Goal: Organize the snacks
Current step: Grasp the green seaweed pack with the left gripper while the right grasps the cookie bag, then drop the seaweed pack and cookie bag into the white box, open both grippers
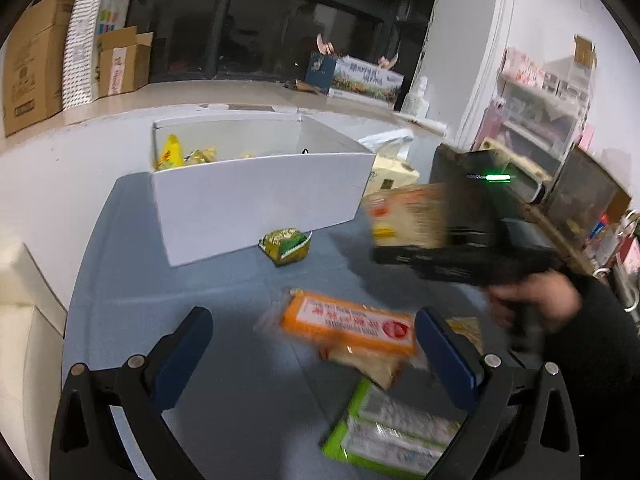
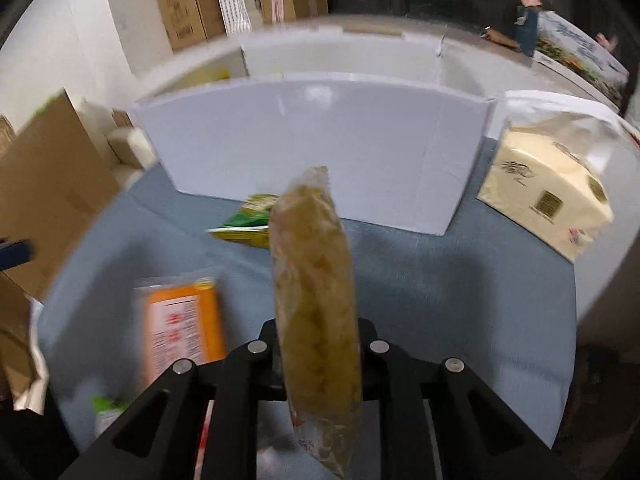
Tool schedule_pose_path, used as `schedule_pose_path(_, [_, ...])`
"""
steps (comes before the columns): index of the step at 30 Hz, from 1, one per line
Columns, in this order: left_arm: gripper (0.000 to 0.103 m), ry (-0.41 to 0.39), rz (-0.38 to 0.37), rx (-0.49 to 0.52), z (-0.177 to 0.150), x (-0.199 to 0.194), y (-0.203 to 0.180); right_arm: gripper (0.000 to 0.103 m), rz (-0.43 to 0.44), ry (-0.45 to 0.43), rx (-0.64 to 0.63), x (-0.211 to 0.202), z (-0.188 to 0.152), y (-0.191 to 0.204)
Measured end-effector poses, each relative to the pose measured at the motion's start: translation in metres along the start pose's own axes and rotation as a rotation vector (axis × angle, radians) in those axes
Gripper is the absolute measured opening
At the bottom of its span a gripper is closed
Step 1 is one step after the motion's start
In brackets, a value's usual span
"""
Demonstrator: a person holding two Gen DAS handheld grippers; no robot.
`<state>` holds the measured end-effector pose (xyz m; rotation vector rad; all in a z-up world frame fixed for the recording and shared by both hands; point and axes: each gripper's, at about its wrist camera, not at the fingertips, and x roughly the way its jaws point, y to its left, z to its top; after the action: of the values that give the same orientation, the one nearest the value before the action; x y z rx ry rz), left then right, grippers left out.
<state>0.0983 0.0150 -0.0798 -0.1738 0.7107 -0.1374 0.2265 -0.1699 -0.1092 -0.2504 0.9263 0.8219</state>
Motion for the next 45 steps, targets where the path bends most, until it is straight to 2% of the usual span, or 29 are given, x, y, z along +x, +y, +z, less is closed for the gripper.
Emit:
schedule_pose_path(4, [0.103, 0.053, 0.021, 0.047, 0.021, 0.05, -0.006, 0.018, 0.027, -0.071, 0.062, -0.044, -0.02, 0.007])
schedule_pose_path(8, [0.103, 0.118, 0.092, 0.013, 0.042, 0.105, -0.005, 0.018, 0.028, -0.122, 0.096, -0.076, -0.04, 0.01])
schedule_pose_path(9, [0.103, 0.133, 0.106, 0.008, 0.045, 0.118, -0.004, 0.018, 0.028, -0.131, 0.109, -0.083, -0.035, 0.013])
schedule_pose_path(11, [0.102, 0.183, 0.157, -0.009, 0.05, 0.146, -0.001, 0.018, 0.037, -0.143, 0.134, -0.094, -0.039, 0.012])
schedule_pose_path(15, [0.1, 0.242, 0.199, -0.046, 0.054, 0.182, 0.01, 0.018, 0.063, -0.155, 0.163, -0.094, -0.046, 0.012])
schedule_pose_path(16, [0.095, 0.244, 0.205, -0.048, 0.054, 0.186, 0.012, 0.018, 0.075, -0.16, 0.168, -0.096, -0.048, 0.012])
schedule_pose_path(18, [0.062, 0.244, 0.207, -0.055, 0.055, 0.189, 0.016, 0.018, 0.109, -0.168, 0.192, -0.096, -0.052, 0.011])
schedule_pose_path(19, [0.058, 0.246, 0.199, -0.055, 0.054, 0.19, 0.017, 0.018, 0.12, -0.171, 0.2, -0.097, -0.054, 0.01])
schedule_pose_path(20, [0.054, 0.234, 0.192, -0.055, 0.054, 0.187, 0.018, 0.018, 0.124, -0.172, 0.203, -0.096, -0.055, 0.011])
schedule_pose_path(24, [0.052, 0.17, 0.151, -0.029, 0.046, 0.158, 0.014, 0.018, 0.126, -0.178, 0.197, -0.097, -0.055, 0.015])
schedule_pose_path(30, [0.052, -0.005, 0.077, -0.034, 0.037, 0.062, 0.009, 0.018, 0.105, -0.184, 0.169, -0.095, -0.046, 0.022])
schedule_pose_path(36, [0.052, -0.16, 0.071, -0.002, 0.063, -0.021, 0.015, 0.018, 0.097, -0.211, 0.137, -0.095, -0.013, 0.031])
schedule_pose_path(41, [0.052, -0.229, 0.101, 0.01, 0.11, -0.04, 0.037, 0.018, 0.096, -0.245, 0.085, -0.088, 0.042, 0.037])
schedule_pose_path(45, [0.052, -0.22, 0.137, 0.021, 0.15, -0.015, 0.06, 0.018, 0.078, -0.246, 0.072, -0.068, 0.103, 0.034])
